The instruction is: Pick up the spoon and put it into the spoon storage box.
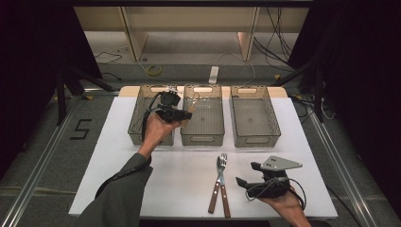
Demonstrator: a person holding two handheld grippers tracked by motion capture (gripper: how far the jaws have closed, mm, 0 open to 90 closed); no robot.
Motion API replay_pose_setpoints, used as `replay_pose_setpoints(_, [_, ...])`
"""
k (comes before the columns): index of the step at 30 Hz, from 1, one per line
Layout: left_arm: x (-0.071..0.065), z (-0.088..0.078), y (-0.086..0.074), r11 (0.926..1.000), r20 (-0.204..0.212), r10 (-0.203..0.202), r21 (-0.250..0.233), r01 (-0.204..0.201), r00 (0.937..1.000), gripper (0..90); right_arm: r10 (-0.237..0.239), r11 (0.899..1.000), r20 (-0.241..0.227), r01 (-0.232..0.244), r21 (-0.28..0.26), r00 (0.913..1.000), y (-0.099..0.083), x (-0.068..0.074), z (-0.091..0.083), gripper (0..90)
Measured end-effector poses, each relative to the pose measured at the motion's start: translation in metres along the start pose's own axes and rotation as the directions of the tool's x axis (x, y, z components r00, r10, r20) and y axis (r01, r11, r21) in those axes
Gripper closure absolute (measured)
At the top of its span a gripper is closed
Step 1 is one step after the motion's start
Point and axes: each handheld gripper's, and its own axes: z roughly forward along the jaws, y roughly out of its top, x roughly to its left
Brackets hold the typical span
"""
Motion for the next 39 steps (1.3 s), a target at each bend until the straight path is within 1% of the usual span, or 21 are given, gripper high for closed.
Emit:
replay_pose_setpoints(4, [-0.001,0.003,0.001,1.0,-0.001,-0.002,-0.008,0.002,1.0,76.1,-0.004,1.0,-0.001,0.004,-0.002,1.0,0.0,0.0,0.0,22.1])
replay_pose_setpoints(14, [0.0,0.015,0.002,1.0,-0.007,-0.007,0.005,0.007,1.0,76.0,-0.005,1.0,-0.002,0.005,0.001,1.0,0.0,0.001,0.001,22.1])
replay_pose_setpoints(15, [0.0,0.018,0.001,0.9997,-0.001,-0.025,0.002,0.025,0.9997,76.0,-0.005,1.0,-0.003,0.005,0.0,1.0,0.0,0.001,0.001,22.1])
replay_pose_setpoints(16, [0.0,0.02,0.001,0.9997,0.004,-0.022,0.006,0.022,0.9998,76.0,-0.007,1.0,-0.004,0.007,0.0,1.0,0.0,0.001,0.001,22.2])
replay_pose_setpoints(17, [0.0,0.021,0.0,0.9996,0.001,-0.027,0.006,0.027,0.9996,75.9,-0.005,1.0,-0.003,0.005,0.001,1.0,0.0,0.001,0.001,22.2])
replay_pose_setpoints(19, [-0.001,0.022,0.0,0.9997,0.001,-0.021,0.009,0.021,0.9998,75.9,-0.005,1.0,-0.003,0.005,0.0,1.0,0.0,0.001,0.0,22.2])
replay_pose_setpoints(21, [-0.001,0.025,-0.001,0.9996,-0.001,-0.029,0.008,0.029,0.9996,75.9,-0.004,1.0,-0.003,0.004,-0.001,1.0,0.0,0.001,0.0,22.2])
replay_pose_setpoints(23, [-0.001,0.026,-0.002,0.9996,-0.007,-0.026,0.015,0.026,0.9996,75.5,-0.004,1.0,-0.004,0.004,-0.002,1.0,0.0,0.001,0.0,22.2])
replay_pose_setpoints(27, [0.0,0.029,-0.004,0.9992,-0.01,-0.04,0.007,0.04,0.9992,74.3,-0.006,1.0,-0.006,0.005,-0.001,1.0,0.0,0.001,0.001,22.2])
replay_pose_setpoints(28, [0.001,0.029,-0.005,0.9991,-0.009,-0.041,0.006,0.041,0.9991,72.3,-0.005,1.0,-0.006,0.005,-0.001,1.0,0.0,0.002,0.001,22.2])
replay_pose_setpoints(30, [0.003,0.029,-0.006,0.9973,0.012,-0.073,0.005,0.073,0.9972,60.9,-0.005,1.0,-0.007,0.005,0.0,1.0,0.0,0.002,0.0,22.2])
replay_pose_setpoints(31, [0.004,0.027,-0.006,0.997,0.024,-0.077,0.004,0.077,0.9967,55.6,-0.003,1.0,-0.006,0.003,0.0,1.0,0.0,0.002,0.0,22.3])
replay_pose_setpoints(33, [0.001,0.022,-0.005,0.9973,0.026,-0.071,-0.017,0.071,0.9972,48.1,-0.005,1.0,-0.007,0.005,0.0,1.0,0.0,0.001,0.001,22.3])
replay_pose_setpoints(34, [0.001,0.022,-0.005,0.9973,0.026,-0.071,-0.017,0.071,0.9972,45.4,-0.005,1.0,-0.007,0.005,0.0,1.0,0.0,0.001,0.001,22.3])
replay_pose_setpoints(35, [0.0,0.017,-0.005,0.9978,0.035,-0.063,-0.021,0.063,0.9974,42.9,-0.004,1.0,-0.006,0.004,0.0,1.0,0.0,0.002,0.0,22.2])
replay_pose_setpoints(36, [-0.001,0.015,-0.005,0.9977,0.042,-0.063,-0.022,0.064,0.9971,40.7,-0.001,1.0,-0.007,0.001,-0.001,1.0,0.0,0.002,0.0,22.3])
replay_pose_setpoints(37, [-0.003,0.008,-0.008,0.9977,0.051,-0.061,-0.027,0.063,0.9968,37.6,0.0,1.0,-0.011,0.0,-0.004,0.9999,0.001,0.002,0.0,22.2])
replay_pose_setpoints(38, [-0.003,0.008,-0.008,0.9977,0.051,-0.061,-0.027,0.063,0.9968,35.0,0.0,1.0,-0.011,0.0,-0.004,0.9999,0.001,0.002,0.0,22.2])
replay_pose_setpoints(39, [-0.004,0.003,-0.012,0.9972,0.055,-0.066,-0.031,0.067,0.9963,33.0,0.0,1.0,-0.012,0.0,-0.006,0.9999,0.001,0.003,0.0,22.3])
